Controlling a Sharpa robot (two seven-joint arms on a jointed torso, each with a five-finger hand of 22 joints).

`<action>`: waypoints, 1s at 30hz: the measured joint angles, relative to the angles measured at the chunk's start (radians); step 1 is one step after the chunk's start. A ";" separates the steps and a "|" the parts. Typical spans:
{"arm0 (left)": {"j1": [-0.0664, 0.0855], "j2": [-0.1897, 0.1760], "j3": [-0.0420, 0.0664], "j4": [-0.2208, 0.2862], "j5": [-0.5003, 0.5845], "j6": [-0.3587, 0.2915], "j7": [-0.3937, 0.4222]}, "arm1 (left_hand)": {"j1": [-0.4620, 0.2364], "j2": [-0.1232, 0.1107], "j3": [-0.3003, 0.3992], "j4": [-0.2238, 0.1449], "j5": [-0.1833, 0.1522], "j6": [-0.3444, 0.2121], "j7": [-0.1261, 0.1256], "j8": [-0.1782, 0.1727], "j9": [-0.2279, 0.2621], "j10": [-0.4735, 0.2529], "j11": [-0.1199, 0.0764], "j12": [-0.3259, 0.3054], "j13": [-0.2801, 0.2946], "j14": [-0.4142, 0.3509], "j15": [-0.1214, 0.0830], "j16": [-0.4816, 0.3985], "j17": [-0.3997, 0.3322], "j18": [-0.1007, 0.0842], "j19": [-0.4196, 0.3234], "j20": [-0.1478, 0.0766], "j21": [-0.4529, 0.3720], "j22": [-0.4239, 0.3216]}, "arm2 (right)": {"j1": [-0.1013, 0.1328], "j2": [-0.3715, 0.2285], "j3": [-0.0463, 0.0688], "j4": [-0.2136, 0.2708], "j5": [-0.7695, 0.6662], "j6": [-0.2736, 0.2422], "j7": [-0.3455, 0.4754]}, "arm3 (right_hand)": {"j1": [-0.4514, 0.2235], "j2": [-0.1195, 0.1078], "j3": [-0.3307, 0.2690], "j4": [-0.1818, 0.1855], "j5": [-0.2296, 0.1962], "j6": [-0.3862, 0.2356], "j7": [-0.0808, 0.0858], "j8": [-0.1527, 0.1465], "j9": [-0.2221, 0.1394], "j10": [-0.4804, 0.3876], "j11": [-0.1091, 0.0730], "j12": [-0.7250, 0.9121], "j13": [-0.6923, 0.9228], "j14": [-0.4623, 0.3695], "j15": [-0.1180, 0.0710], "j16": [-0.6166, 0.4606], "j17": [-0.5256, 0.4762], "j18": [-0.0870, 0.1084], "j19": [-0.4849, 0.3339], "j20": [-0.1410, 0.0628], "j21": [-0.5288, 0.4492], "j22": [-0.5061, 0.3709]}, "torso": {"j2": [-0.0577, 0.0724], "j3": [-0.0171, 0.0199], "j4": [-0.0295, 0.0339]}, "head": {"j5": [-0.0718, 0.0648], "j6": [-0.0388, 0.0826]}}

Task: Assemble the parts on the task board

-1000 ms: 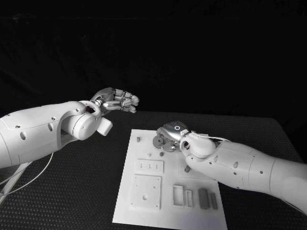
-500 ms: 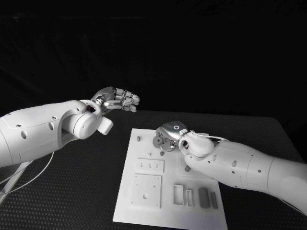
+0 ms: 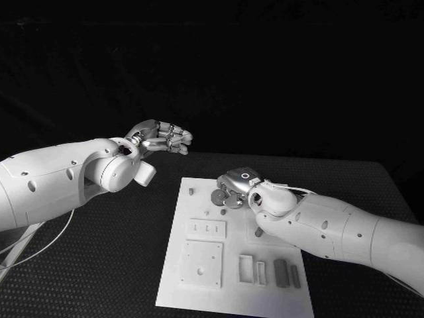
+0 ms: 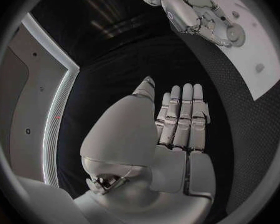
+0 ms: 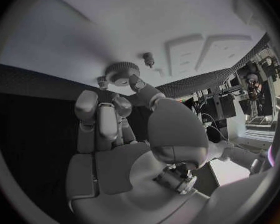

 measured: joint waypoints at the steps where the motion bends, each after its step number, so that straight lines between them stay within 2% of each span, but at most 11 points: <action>1: 0.000 0.000 0.000 0.000 0.000 0.000 0.000 | 0.000 0.000 0.000 0.000 0.000 0.000 0.000 0.000 0.000 0.000 0.000 0.000 0.000 0.000 0.000 0.000 0.000 0.000 0.000 0.000 0.000 0.000 | 0.000 -0.001 0.000 0.000 0.002 0.001 0.000 | 0.000 0.000 0.000 0.000 0.000 0.000 0.000 0.000 0.000 0.000 0.000 0.000 0.000 0.000 0.000 0.000 0.000 0.000 0.000 0.000 0.000 0.000 | 0.000 0.0000 0.0000 | 0.000 0.000; 14: 0.000 -0.001 0.000 0.001 0.000 0.000 0.000 | 0.000 0.000 0.000 0.000 0.000 0.000 0.000 0.000 0.001 0.000 0.000 0.000 0.000 0.000 0.000 0.000 0.001 0.000 0.000 0.000 0.000 0.000 | 0.000 -0.011 0.000 0.005 0.037 0.017 0.004 | -0.011 -0.007 0.000 0.000 0.000 0.001 0.001 0.000 0.000 0.000 0.000 0.000 0.000 0.000 0.000 0.000 0.000 0.000 0.000 0.000 0.000 0.000 | 0.000 0.0006 -0.0006 | -0.001 -0.001; 21: 0.000 -0.006 0.000 -0.001 0.000 0.000 0.000 | 0.000 0.000 0.000 0.000 0.000 0.000 0.000 0.000 0.001 0.000 0.000 -0.001 0.000 0.000 0.000 0.000 0.001 0.000 0.000 0.000 0.000 0.000 | 0.005 -0.067 0.003 0.044 0.094 -0.020 0.020 | -0.018 -0.004 -0.002 0.002 0.000 0.009 -0.001 0.005 0.001 0.000 0.000 0.000 0.000 0.000 0.000 0.000 0.005 0.000 0.003 -0.002 0.000 0.000 | -0.001 0.0008 -0.0013 | -0.001 0.004; 24: 0.000 -0.011 0.000 -0.005 0.000 0.000 0.000 | 0.000 0.000 0.000 0.000 0.000 0.000 0.000 0.000 0.001 0.000 0.000 -0.004 0.000 0.000 0.000 0.000 0.002 0.000 0.000 0.000 0.000 0.000 | 0.016 -0.105 0.044 0.071 0.173 -0.040 0.048 | -0.025 -0.011 -0.002 0.002 0.000 0.009 -0.002 0.005 0.001 0.000 0.000 0.000 0.000 0.000 0.000 0.000 -0.001 0.000 0.006 -0.002 0.000 0.000 | -0.002 0.0007 -0.0034 | -0.002 0.007; 26: 0.000 -0.015 0.000 -0.006 0.000 0.000 0.001 | 0.000 0.000 0.000 0.000 0.000 0.000 0.000 0.000 0.002 0.000 0.000 -0.004 0.001 0.000 0.000 -0.001 0.002 0.000 0.000 0.000 0.000 0.000 | 0.032 -0.134 0.068 0.088 0.231 -0.050 0.076 | -0.026 -0.012 -0.002 0.002 0.000 0.009 -0.002 0.005 0.001 -0.002 0.002 0.000 0.000 0.000 0.000 0.000 -0.002 0.000 0.006 -0.002 0.000 0.000 | -0.002 0.0010 -0.0050 | -0.003 0.010; 28: 0.000 -0.015 0.000 -0.012 0.000 0.000 0.001 | 0.000 0.000 0.000 0.000 0.000 0.000 0.000 0.000 0.003 0.000 0.000 -0.004 0.001 0.000 0.000 -0.005 0.003 0.000 0.000 0.000 0.000 0.000 | 0.046 -0.160 0.075 0.103 0.287 -0.052 0.103 | -0.030 -0.016 -0.002 0.002 0.000 0.010 -0.001 0.005 0.001 -0.003 0.003 0.000 0.000 -0.003 0.003 0.000 -0.010 0.000 0.006 -0.002 -0.005 0.000 | -0.003 0.0011 -0.0069 | -0.003 0.013; 30: 0.000 -0.015 0.000 -0.021 0.000 0.000 0.002 | 0.000 0.000 0.003 -0.003 0.000 0.000 0.000 0.000 0.003 0.000 0.000 -0.004 0.001 0.000 0.000 -0.005 0.003 0.000 0.000 0.000 -0.004 0.000 | 0.061 -0.184 0.077 0.106 0.353 -0.049 0.138 | -0.030 -0.016 -0.002 0.002 0.000 0.015 0.000 0.010 0.002 -0.006 0.006 0.000 0.000 -0.013 0.005 -0.010 -0.026 0.000 0.003 -0.005 -0.010 0.000 | -0.005 0.0022 -0.0098 | -0.003 0.016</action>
